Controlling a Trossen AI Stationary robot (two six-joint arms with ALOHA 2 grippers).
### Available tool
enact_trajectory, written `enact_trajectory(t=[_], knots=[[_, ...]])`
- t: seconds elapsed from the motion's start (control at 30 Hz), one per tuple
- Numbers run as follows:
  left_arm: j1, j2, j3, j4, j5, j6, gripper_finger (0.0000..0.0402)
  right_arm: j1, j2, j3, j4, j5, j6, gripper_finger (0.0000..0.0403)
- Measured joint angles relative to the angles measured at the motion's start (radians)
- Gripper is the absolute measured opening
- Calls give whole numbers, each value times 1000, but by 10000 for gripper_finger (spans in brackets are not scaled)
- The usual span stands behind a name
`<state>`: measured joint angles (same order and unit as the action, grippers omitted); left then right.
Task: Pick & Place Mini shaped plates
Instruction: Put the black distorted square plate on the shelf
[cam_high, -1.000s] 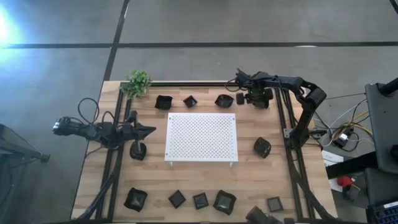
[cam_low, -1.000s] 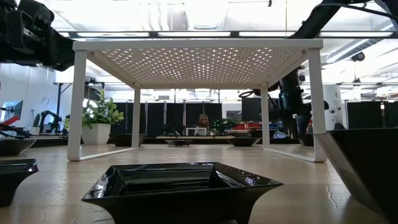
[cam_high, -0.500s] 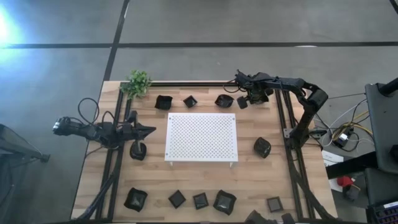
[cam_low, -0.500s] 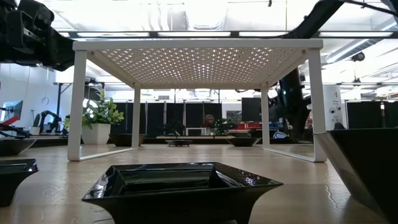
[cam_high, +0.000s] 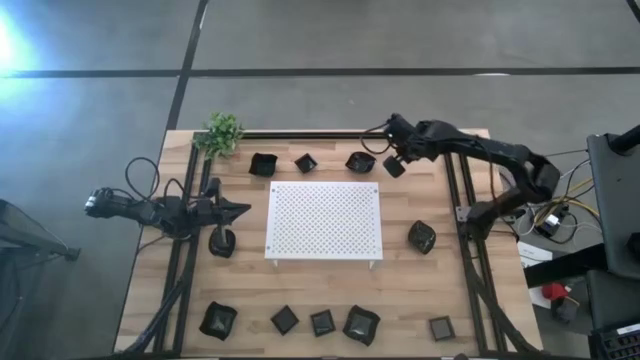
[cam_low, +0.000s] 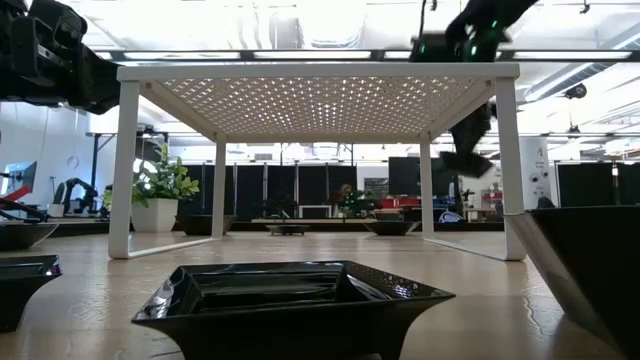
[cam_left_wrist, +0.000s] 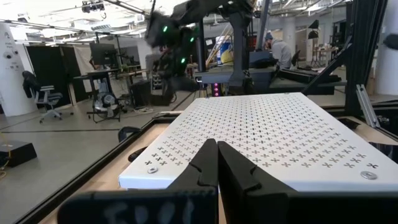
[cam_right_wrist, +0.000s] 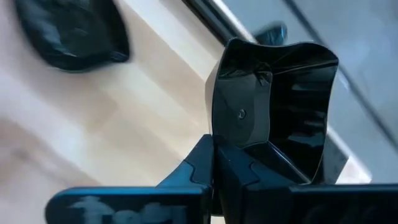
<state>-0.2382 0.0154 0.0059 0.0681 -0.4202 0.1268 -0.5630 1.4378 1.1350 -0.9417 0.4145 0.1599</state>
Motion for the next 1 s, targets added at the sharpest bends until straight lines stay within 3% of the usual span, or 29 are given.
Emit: enact_trajectory(t=[0.23,0.5,0.7,0.87,1.0], knots=[[0,0,0,0,0,0,0,111,-99,67,-2,-17,-224,8],[0,0,0,0,0,0,0,294,-112,115,-4,-75,-552,8],[0,0,0,0,0,0,0,442,-113,144,-5,-91,-667,8],[0,0,0,0,0,0,0,555,-113,171,-28,-213,-789,8],[0,0,0,0,0,0,0,628,-100,171,-28,-231,-837,8]])
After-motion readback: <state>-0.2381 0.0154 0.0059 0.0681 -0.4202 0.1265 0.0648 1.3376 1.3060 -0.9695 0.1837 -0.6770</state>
